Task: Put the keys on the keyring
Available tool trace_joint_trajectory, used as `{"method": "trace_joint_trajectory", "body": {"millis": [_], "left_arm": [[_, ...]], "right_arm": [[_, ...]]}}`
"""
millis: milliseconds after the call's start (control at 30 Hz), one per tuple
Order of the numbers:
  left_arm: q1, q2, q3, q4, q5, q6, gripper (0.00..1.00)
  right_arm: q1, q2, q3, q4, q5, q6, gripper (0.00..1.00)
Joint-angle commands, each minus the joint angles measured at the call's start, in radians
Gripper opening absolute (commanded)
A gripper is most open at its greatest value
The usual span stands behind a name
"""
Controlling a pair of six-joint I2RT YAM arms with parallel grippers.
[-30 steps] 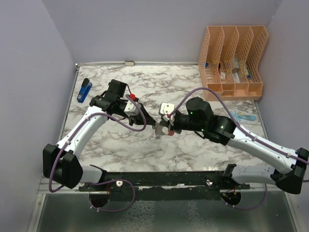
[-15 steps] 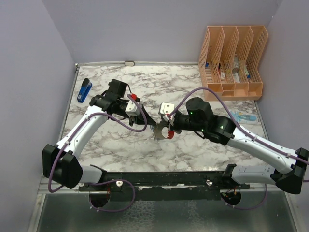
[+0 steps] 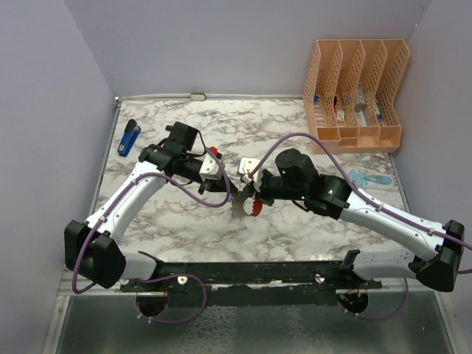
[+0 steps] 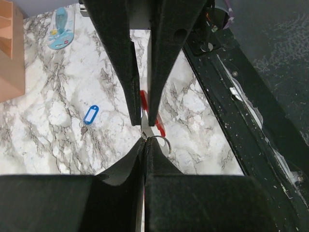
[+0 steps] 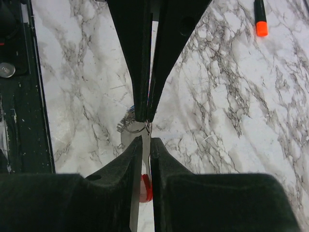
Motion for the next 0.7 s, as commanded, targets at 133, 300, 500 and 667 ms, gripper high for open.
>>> {"method": "trace_joint_trajectory", "body": {"millis": [133, 300, 500, 667], "left_arm": [[-0.006, -0.029, 0.048, -0.021, -0.002, 0.020, 0.00], [-0.021, -0.028, 0.061, -0.039, -0.025, 0.019, 0.00], [-0.042, -0.025, 0.063, -0.046, -0.056, 0.015, 0.00], [-0.062, -0.022, 0.073, -0.063, -0.080, 0.016, 0.00]], "right_arm": [[0.003, -0.062, -0.067, 0.102, -0.055, 0.041, 0.19], [0.003, -0.039, -0.044, 0.075, -0.043, 0.025, 0.22], [0.003, -0.021, -0.023, 0.081, -0.055, 0.013, 0.18], [0.003, 0.002, -0.001, 0.071, -0.053, -0.007, 0.12]]}}
